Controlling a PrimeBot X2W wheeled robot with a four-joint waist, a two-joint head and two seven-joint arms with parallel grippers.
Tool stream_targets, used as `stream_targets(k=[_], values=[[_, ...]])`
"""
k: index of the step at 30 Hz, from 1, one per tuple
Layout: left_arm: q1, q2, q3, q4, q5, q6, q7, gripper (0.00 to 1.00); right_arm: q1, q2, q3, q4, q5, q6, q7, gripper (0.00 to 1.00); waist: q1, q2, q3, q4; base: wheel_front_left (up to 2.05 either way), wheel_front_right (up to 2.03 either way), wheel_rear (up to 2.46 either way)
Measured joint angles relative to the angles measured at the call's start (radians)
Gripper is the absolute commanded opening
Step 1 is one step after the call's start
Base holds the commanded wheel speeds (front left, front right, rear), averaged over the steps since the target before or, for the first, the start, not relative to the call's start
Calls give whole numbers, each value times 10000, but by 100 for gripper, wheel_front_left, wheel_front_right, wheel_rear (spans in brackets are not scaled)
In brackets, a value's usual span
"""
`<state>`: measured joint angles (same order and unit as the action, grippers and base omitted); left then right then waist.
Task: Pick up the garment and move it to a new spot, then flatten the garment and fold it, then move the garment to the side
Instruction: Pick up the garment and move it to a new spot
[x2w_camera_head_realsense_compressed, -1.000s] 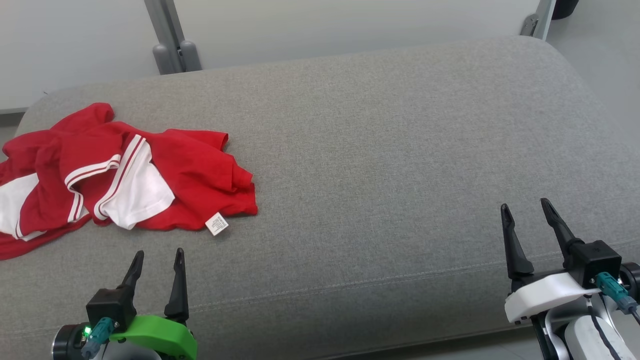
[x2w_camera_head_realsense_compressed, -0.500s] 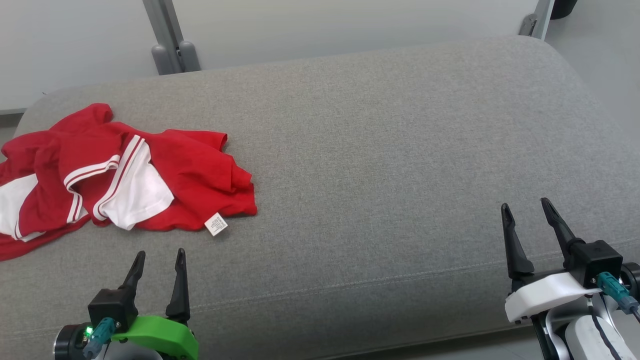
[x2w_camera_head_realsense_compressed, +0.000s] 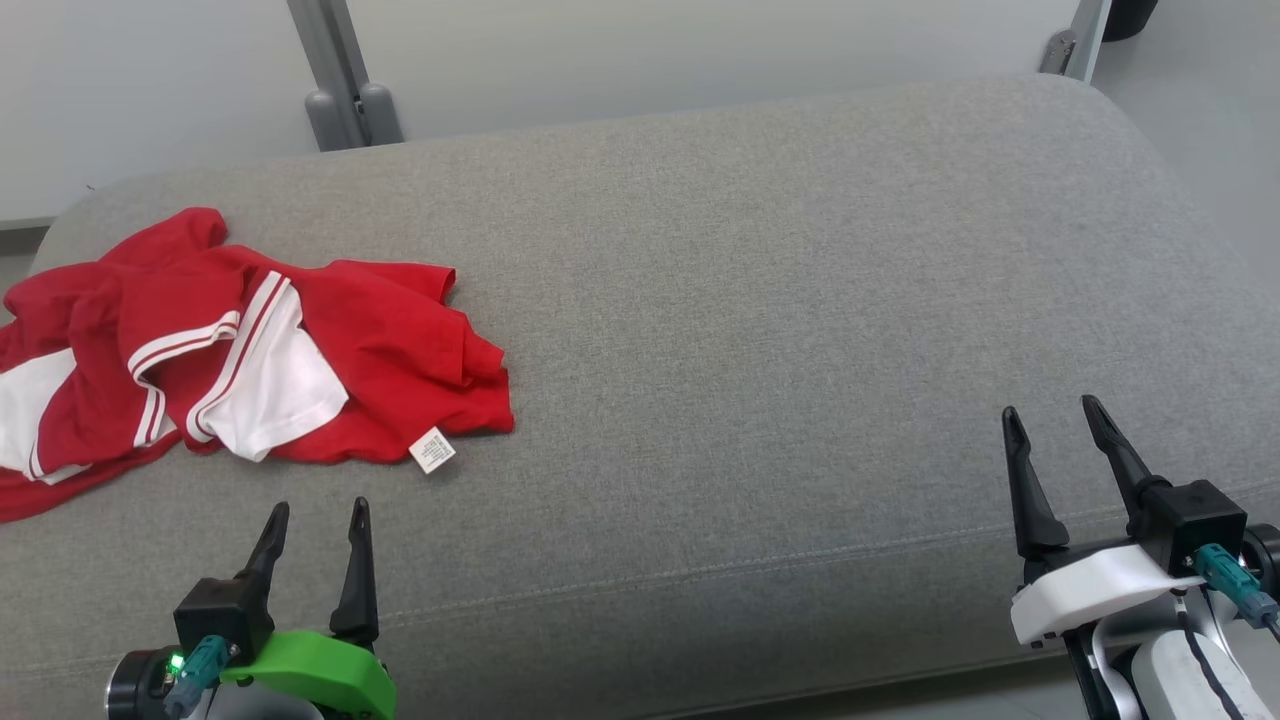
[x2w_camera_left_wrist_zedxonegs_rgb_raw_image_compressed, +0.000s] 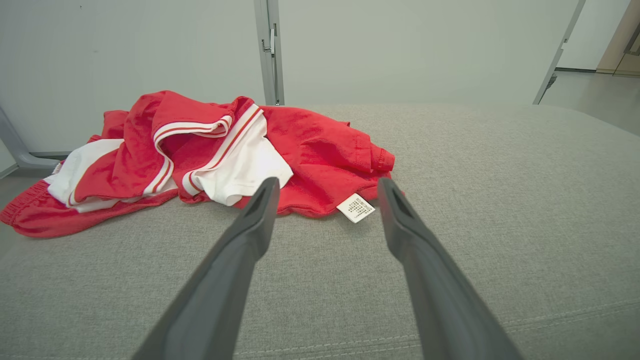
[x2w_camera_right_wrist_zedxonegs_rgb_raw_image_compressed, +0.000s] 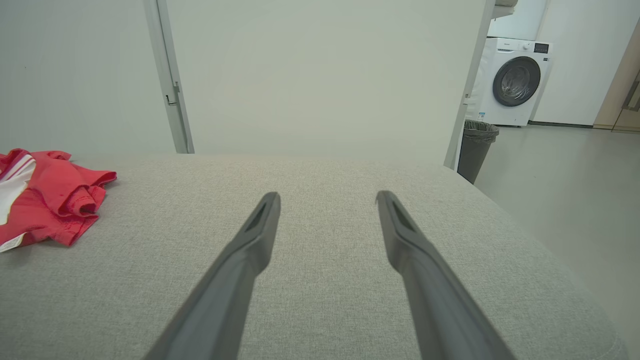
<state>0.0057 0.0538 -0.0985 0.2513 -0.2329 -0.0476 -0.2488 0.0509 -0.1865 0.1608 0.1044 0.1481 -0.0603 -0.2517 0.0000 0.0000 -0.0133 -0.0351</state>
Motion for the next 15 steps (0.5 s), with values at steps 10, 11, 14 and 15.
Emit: stream_targets(k=[10,11,14,15], values=[[0,-27,36,27,75,-50,0,100,3,31,-52,0,-171,73,0,100,0,0,12,8,78,-44,-34],[0,-27,44,29,75,-50,0,100,4,36,-56,0,-171,75,0,100,0,0,13,7,100,-67,-34],[0,-31,67,33,75,-50,0,100,7,63,-59,0,-171,102,0,100,0,0,15,4,106,-72,-34],[0,-33,73,33,75,-50,0,100,9,67,-63,0,-171,102,0,100,0,0,17,3,113,-80,-34]])
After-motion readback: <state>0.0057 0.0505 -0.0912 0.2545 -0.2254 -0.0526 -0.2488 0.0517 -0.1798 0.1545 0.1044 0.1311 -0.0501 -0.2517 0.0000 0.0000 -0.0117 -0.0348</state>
